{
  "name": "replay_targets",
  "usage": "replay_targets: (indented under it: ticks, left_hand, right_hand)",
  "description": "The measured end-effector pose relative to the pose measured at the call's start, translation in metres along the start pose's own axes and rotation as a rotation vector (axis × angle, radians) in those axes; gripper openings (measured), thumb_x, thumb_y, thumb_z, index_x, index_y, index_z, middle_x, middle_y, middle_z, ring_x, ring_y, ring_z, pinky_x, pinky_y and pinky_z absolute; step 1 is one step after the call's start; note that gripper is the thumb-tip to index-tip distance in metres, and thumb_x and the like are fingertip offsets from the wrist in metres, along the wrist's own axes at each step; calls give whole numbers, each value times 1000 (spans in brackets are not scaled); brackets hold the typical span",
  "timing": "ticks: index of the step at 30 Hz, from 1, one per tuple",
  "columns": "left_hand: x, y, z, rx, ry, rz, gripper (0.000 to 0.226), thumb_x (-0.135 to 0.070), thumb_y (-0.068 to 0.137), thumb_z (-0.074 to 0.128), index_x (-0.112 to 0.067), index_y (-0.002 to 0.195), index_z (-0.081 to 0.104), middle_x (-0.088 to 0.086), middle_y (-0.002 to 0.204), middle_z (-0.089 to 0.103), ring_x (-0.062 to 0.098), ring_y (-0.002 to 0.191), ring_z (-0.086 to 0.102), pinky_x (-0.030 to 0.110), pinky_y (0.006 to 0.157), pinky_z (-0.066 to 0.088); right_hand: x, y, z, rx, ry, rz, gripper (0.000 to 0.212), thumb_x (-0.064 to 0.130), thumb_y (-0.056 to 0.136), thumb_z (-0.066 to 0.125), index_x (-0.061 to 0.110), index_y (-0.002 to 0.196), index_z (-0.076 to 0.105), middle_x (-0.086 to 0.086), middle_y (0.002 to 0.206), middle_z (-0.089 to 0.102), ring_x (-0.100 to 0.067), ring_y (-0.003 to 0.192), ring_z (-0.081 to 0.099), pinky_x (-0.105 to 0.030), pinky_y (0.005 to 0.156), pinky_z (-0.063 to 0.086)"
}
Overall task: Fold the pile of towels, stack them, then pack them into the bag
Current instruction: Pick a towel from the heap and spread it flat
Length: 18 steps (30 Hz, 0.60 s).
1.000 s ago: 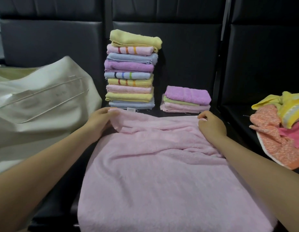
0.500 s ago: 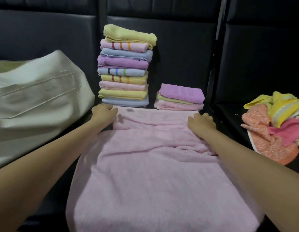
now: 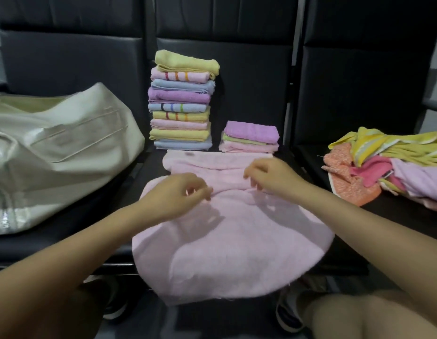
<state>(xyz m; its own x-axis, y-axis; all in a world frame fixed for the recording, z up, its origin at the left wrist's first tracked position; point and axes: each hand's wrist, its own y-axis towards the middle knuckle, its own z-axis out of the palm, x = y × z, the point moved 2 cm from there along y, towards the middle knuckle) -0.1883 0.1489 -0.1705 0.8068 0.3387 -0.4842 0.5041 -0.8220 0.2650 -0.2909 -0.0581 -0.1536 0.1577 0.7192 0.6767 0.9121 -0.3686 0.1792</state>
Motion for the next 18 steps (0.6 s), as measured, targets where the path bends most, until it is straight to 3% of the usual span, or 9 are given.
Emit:
replay_targets:
  ticks: [3,6,8,11,13,15,18]
  left_hand:
    - [-3,-29,10,256,240,133,55,-80,66,45,-35,94,63,-19,90,53,1,88,49,23,82,44]
    - [9,-43,23,353,254,179,61,-76,61,51,-34,104,56,-17,97,43,8,94,44,27,88,42]
    - [14,-45,26,327,140,191,36,-69,66,53,-40,88,54,-17,94,44,3,92,42,23,88,40]
    - [13,-42,27,293,40,173,25,-64,73,51,-39,74,51,-17,84,52,-1,86,46,15,80,39]
    - [14,-35,25,234,-65,83,34,-62,74,48,-28,74,53,-19,73,55,-1,72,48,14,69,38]
    - [17,-23,20,140,-205,-49,31,-52,84,53,-22,75,50,-19,64,52,0,60,45,18,63,38]
    - [21,3,13,-38,-420,-278,20,-29,95,56,-19,79,51,-12,56,50,5,51,43,23,56,37]
  right_hand:
    - [4,-39,12,426,-150,-57,17,33,89,66,17,84,67,5,77,66,-9,68,59,-26,70,51]
    - [-9,-58,15,619,-441,-129,40,48,75,77,33,106,56,10,106,51,-7,100,47,-24,91,42]
    - [-16,-62,15,598,-500,-182,46,48,73,78,39,109,50,10,113,41,-7,111,35,-24,98,33]
    - [-17,-63,19,554,-375,-244,22,39,81,73,33,95,56,9,108,46,-6,106,41,-25,98,36]
    - [-14,-57,19,497,-312,-233,13,33,88,67,24,86,58,7,96,54,-3,88,48,-25,85,42]
    - [-7,-46,16,392,-195,-166,17,29,94,60,20,82,54,4,81,55,-4,72,45,-20,70,39]
    - [-1,-18,12,159,-1,-7,20,31,96,56,12,93,57,-1,81,54,-11,73,44,-25,60,32]
